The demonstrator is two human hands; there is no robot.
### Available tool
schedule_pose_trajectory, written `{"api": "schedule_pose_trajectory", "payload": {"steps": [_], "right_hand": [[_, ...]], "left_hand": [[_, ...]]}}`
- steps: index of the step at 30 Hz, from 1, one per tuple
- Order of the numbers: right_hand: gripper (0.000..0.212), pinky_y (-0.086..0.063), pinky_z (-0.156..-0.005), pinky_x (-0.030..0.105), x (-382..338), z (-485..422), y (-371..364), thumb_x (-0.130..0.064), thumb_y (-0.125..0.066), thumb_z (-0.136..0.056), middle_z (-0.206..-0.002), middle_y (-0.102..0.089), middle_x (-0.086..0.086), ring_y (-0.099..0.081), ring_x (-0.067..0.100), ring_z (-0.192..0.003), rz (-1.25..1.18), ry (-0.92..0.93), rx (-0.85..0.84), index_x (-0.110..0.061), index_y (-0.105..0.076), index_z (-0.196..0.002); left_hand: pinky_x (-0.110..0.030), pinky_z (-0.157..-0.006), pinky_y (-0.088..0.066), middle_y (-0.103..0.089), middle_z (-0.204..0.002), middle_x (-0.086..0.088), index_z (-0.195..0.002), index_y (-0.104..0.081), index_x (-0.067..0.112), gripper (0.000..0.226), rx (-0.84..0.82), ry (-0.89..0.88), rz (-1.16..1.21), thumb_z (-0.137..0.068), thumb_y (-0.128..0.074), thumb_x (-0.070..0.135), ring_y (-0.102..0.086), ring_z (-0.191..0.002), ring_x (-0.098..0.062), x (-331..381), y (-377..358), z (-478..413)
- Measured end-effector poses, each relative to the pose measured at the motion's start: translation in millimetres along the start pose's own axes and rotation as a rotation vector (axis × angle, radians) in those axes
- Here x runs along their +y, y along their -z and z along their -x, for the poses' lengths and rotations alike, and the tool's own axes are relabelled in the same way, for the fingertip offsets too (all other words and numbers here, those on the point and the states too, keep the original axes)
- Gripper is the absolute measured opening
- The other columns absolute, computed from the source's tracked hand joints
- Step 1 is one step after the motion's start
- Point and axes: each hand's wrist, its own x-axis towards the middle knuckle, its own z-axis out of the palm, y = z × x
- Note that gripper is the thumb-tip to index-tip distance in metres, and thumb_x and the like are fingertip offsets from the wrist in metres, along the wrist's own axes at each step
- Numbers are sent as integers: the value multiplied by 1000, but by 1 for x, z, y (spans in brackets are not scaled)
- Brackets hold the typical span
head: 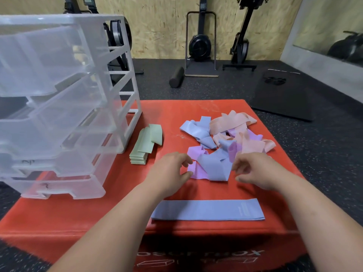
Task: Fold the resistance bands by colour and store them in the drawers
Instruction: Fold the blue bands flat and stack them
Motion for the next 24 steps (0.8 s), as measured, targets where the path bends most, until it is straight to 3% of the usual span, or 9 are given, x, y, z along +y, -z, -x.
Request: {"api": "schedule_pose_trajectory", "payload": {"steps": [3, 6, 9, 12, 16, 19, 21, 24], "right_hand": [[23, -58, -82, 33, 2, -5, -2, -24, -84, -80, -82, -73, -20, -67, -2, -74, -18, -40, 122, -39, -71, -91], [18, -52, -82, 30, -9, -11, -10, -33, -77, -91, -96, -71, -24, -65, -1, -84, -37, -3, 204, -37, -73, -108], [28, -49, -92, 31, -28, -22, -22, -35, -68, -99, -123, -70, -17, -64, 7, -103, -80, 137, 198, -30, -71, -127], [34, -50, -99, 40, -42, -33, -39, -37, -62, -102, -132, -67, -11, -60, 15, -117, -22, 178, 152, -32, -66, -135], [32, -54, -90, 39, -45, -42, -54, -28, -65, -97, -107, -70, -13, -65, 15, -106, 58, 119, 77, -29, -69, -129], [16, -56, -85, 38, -46, -43, -52, -26, -69, -92, -94, -73, -11, -67, 13, -94, 58, 111, 47, -28, -75, -106], [6, -55, -85, 38, -45, -44, -43, -32, -75, -90, -93, -71, -13, -66, 11, -92, 9, 125, 105, -29, -73, -95], [8, -50, -80, 27, -48, -42, -16, -35, -80, -89, -91, -71, -18, -64, 0, -88, -159, 179, 283, -33, -72, -91]], "left_hand": [[-40, -87, -54, -67, -105, 14, -117, -70, 30, 29, -20, 16, -19, -88, -77, 31, -61, -99, -13, 1, -4, -1], [-40, -88, -54, -68, -108, 13, -119, -70, 29, 31, -42, 28, -28, -88, -76, 30, -61, -100, -14, 3, -9, -2], [-41, -87, -55, -68, -109, 11, -119, -70, 29, 32, -51, 31, -24, -87, -74, 29, -63, -100, -16, 4, -14, -4], [-40, -88, -54, -67, -109, 10, -121, -71, 28, 32, -50, 28, -34, -88, -73, 28, -63, -100, -16, 5, -19, -8], [-40, -89, -54, -68, -110, 10, -122, -70, 28, 32, -52, 42, -32, -90, -73, 29, -62, -101, -16, 4, -21, -11], [-40, -90, -54, -68, -109, 11, -121, -69, 28, 32, -52, 54, -19, -90, -73, 28, -62, -101, -15, 1, -19, -11], [-39, -90, -54, -69, -108, 12, -122, -69, 29, 32, -27, 72, 3, -90, -72, 27, -63, -100, -13, 1, -16, -12], [-37, -89, -53, -69, -106, 12, -121, -70, 29, 28, 74, 94, 45, -93, -72, 29, -64, -94, -11, 4, -10, -15]]}}
